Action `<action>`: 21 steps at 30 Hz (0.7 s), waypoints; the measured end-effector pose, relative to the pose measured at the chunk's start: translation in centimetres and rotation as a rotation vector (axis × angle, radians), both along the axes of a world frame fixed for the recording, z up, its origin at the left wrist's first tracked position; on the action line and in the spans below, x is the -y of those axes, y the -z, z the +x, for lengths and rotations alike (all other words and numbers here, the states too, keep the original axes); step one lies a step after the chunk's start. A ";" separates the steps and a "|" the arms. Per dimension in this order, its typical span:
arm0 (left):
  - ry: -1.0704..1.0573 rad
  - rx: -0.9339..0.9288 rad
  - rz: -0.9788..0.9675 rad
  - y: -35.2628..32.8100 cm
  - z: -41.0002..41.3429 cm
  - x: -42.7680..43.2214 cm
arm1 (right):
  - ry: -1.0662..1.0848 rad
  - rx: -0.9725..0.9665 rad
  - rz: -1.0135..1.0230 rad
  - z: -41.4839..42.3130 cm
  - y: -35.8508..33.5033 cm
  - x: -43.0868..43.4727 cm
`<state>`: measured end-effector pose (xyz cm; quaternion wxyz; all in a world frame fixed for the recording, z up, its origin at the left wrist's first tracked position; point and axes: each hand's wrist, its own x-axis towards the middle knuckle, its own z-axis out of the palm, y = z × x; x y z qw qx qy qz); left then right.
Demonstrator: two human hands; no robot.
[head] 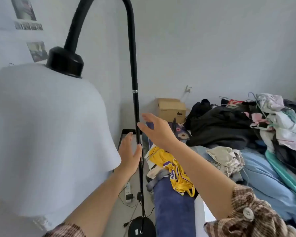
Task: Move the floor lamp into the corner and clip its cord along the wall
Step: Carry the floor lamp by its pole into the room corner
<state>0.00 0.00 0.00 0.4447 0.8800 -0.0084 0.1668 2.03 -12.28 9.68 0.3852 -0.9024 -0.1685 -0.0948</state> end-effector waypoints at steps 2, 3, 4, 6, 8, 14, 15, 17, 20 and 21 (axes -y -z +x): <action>-0.006 0.023 0.025 -0.2 0.5 0.4 | -0.056 -0.019 0.089 0.8 -0.7 -0.4; -0.004 0.026 0.037 -0.1 0.7 0.5 | -0.084 -0.022 0.120 1.1 -0.9 -0.6; -0.003 0.009 0.048 -0.1 0.8 0.5 | -0.105 -0.037 0.143 1.3 -1.3 -0.7; -0.018 -0.009 0.067 0.5 1.1 0.6 | -0.132 -0.080 0.180 1.7 -1.2 -1.0; -0.046 0.006 0.025 0.7 1.3 0.9 | -0.147 -0.094 0.218 2.3 -1.0 -0.9; -0.081 -0.017 -0.115 0.4 1.7 1.5 | -0.191 -0.111 0.283 2.7 -0.8 -0.7; -0.086 -0.020 -0.139 0.3 1.6 1.7 | -0.197 -0.115 0.283 2.7 -0.8 -0.7; -0.104 -0.011 -0.197 0.3 1.1 2.1 | -0.208 -0.125 0.295 2.5 -0.9 -0.6; -0.122 0.020 -0.241 0.5 0.4 2.6 | -0.203 -0.135 0.322 1.6 -0.9 -0.8; -0.121 0.026 -0.241 0.5 0.2 2.7 | -0.204 -0.131 0.327 1.2 -1.0 -0.8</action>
